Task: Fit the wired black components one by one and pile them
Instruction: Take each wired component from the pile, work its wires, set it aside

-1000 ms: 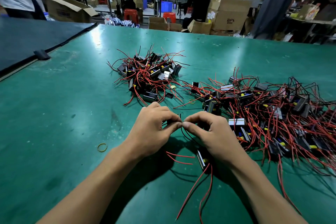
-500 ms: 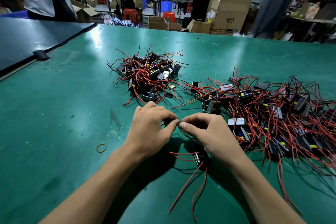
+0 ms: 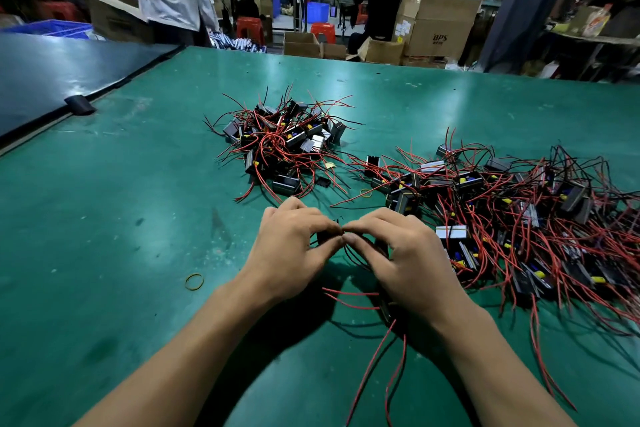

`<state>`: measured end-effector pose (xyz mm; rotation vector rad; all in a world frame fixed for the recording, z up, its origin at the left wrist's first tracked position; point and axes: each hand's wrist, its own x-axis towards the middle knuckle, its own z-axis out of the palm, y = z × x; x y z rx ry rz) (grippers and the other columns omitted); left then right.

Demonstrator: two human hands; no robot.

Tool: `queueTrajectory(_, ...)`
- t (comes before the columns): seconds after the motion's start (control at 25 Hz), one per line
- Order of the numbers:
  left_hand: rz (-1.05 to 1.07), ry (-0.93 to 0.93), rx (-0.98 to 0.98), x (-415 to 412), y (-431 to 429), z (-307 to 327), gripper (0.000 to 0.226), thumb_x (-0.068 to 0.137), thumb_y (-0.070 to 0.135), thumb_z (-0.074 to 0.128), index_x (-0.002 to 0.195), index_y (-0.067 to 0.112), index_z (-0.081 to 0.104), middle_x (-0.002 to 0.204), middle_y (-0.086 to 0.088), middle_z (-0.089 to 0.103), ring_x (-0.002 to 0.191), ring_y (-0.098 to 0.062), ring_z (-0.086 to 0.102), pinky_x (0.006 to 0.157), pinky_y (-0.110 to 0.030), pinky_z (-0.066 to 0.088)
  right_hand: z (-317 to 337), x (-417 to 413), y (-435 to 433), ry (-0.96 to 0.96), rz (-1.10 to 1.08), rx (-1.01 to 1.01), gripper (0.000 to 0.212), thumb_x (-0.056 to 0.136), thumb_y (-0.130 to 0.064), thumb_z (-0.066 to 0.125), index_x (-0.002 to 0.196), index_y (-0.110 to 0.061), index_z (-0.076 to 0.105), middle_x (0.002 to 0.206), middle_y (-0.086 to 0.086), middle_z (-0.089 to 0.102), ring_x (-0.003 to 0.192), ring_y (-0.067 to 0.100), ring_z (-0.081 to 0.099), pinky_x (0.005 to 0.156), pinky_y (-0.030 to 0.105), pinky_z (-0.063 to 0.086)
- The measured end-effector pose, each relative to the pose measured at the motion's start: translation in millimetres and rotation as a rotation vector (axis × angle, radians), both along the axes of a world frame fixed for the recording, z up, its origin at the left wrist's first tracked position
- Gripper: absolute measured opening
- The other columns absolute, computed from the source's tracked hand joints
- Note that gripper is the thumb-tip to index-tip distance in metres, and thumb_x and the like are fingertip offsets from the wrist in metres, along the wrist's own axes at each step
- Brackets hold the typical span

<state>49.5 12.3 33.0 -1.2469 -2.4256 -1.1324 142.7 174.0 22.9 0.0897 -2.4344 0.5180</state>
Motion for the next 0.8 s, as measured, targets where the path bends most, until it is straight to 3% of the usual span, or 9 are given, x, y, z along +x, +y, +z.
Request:
queueTrajectory(0.2,-0.007,-0.072,0.037,-4.2,-1.9,1.2,0.007,0.083,0.03,0.076,0.089,0.027,0.078,0.077,0.014,0.066,0.085,-0.015,0.048,0.085,-0.046,0.037,-1.8,0.1,8.6,-0.029,0.031,0.015,0.018,0.086,-0.029,0.072,0.104,-0.026,0.076,0.099,-0.014,0.071,0.082,0.011,0.065,0.066,0.038,0.046)
queueTrajectory(0.4,-0.068,-0.117,0.053,-3.5,-0.9,0.2,0.007,0.081,0.029,0.077,0.088,0.026,0.079,0.073,0.018,0.063,0.086,-0.017,0.049,0.085,-0.05,0.04,1.6,1.5,8.6,-0.018,0.018,0.033,0.01,0.089,-0.035,0.074,0.095,-0.027,0.076,0.091,-0.015,0.071,0.076,0.004,0.061,0.066,0.031,0.042)
queueTrajectory(0.48,-0.071,-0.092,0.105,-3.6,-0.5,0.3,0.005,0.081,0.029,0.078,0.085,0.026,0.078,0.073,0.015,0.065,0.082,-0.018,0.05,0.08,-0.051,0.042,2.5,1.4,5.5,-0.07,0.017,-0.141,0.007,0.09,-0.033,0.073,0.086,-0.027,0.073,0.081,-0.017,0.069,0.073,0.002,0.061,0.067,0.028,0.044)
queueTrajectory(0.64,-0.01,0.169,0.093,-0.2,0.7,0.7,0.007,0.081,0.033,0.073,0.084,0.029,0.077,0.074,0.016,0.066,0.077,-0.017,0.05,0.072,-0.036,0.032,2.4,-4.7,-4.3,-0.184,-0.007,-0.659,0.027,0.09,-0.032,0.067,0.065,-0.021,0.064,0.06,-0.006,0.059,0.058,0.005,0.05,0.058,0.026,0.04)
queueTrajectory(0.72,-0.011,0.141,0.103,0.9,1.2,-0.2,0.011,0.081,0.036,0.071,0.085,0.028,0.078,0.075,0.016,0.066,0.078,-0.017,0.051,0.073,-0.036,0.032,5.2,-3.1,-3.8,-0.132,0.003,-0.673,0.024,0.088,-0.036,0.065,0.07,-0.021,0.067,0.065,-0.001,0.063,0.06,0.008,0.053,0.06,0.027,0.043)
queueTrajectory(0.8,-0.014,0.021,0.137,-1.0,0.4,-0.5,0.01,0.081,0.034,0.073,0.086,0.026,0.078,0.076,0.014,0.067,0.081,-0.017,0.051,0.077,-0.043,0.039,6.8,-0.3,0.0,-0.055,0.032,-0.519,0.011,0.089,-0.028,0.071,0.079,-0.024,0.07,0.072,-0.008,0.066,0.065,0.006,0.057,0.062,0.02,0.045)
